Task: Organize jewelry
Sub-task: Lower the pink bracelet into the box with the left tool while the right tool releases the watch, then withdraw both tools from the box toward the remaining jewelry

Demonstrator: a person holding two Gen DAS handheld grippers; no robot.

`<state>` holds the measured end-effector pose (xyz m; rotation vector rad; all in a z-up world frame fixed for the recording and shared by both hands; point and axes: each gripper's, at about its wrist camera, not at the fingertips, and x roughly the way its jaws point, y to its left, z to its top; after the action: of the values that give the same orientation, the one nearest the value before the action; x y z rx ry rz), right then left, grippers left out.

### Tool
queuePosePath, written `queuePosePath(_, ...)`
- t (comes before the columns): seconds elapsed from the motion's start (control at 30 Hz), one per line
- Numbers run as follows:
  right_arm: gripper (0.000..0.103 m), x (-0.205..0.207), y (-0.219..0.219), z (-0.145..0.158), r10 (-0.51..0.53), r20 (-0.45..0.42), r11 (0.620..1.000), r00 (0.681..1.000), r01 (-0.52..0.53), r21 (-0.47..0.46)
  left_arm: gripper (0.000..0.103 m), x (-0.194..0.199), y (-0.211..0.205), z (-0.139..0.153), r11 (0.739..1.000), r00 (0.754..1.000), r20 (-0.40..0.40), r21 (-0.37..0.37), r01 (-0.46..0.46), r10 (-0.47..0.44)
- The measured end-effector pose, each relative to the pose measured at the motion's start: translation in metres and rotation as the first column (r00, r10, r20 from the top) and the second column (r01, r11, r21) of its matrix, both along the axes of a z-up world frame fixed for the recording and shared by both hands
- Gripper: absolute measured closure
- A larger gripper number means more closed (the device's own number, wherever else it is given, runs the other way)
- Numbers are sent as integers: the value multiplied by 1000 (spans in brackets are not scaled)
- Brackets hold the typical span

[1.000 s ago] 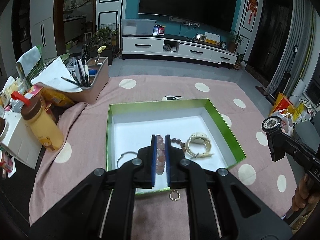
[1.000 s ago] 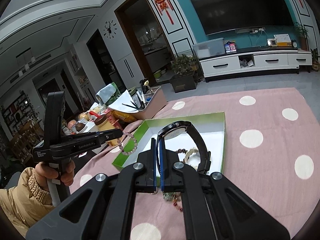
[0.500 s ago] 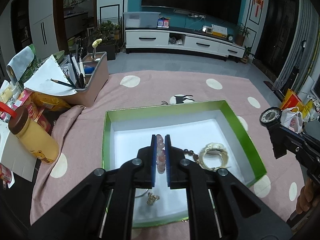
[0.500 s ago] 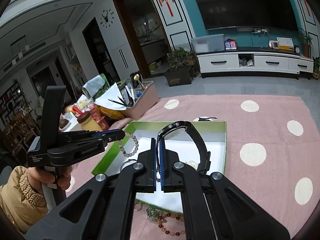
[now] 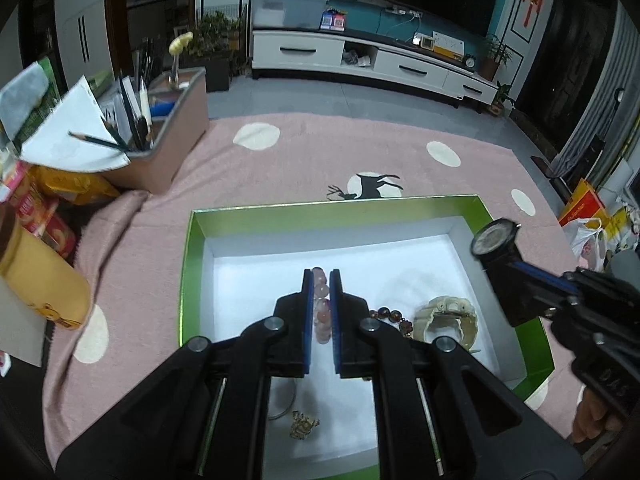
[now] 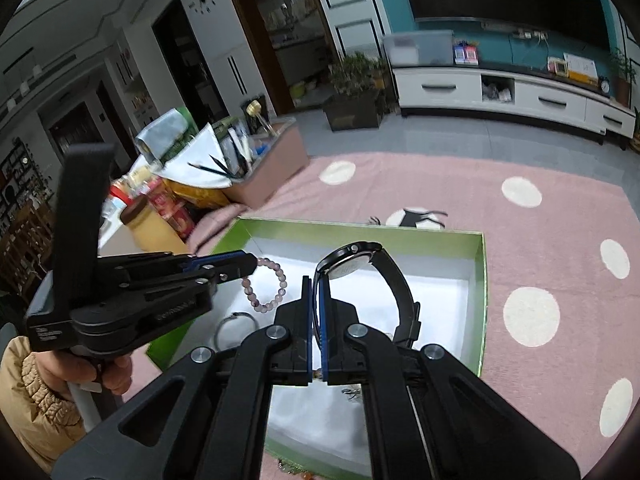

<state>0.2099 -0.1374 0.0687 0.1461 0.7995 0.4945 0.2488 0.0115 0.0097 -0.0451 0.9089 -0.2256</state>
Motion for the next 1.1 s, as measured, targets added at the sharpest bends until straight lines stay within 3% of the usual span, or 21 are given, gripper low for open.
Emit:
queuePosePath(0.3, 101, 24, 14, -24, -10, -67, 999, 998, 6, -51, 96, 20, 1, -21, 999, 997, -77, -43, -9, 6)
queuePosePath(0.6, 98, 40, 22, -30, -31, -84, 997, 996, 25, -74, 96, 30, 2, -35, 999, 993, -105, -8, -48, 47)
queuePosePath(0.73, 71, 43, 20, -33, -62, -88, 995, 994, 55, -81, 70, 27, 2, -33, 998, 994, -96, 13, -56, 57)
queuePosePath(0.93, 71, 28, 9, -21, -75, -47, 996, 996, 73, -51, 48, 16, 5, -20, 998, 996, -65, 26, -57, 59)
queuePosePath(1.1, 71, -3, -11, -3, -84, 1, 996, 996, 84, -25, 37, -4, 7, -4, 998, 998, -23, 49, -50, 51)
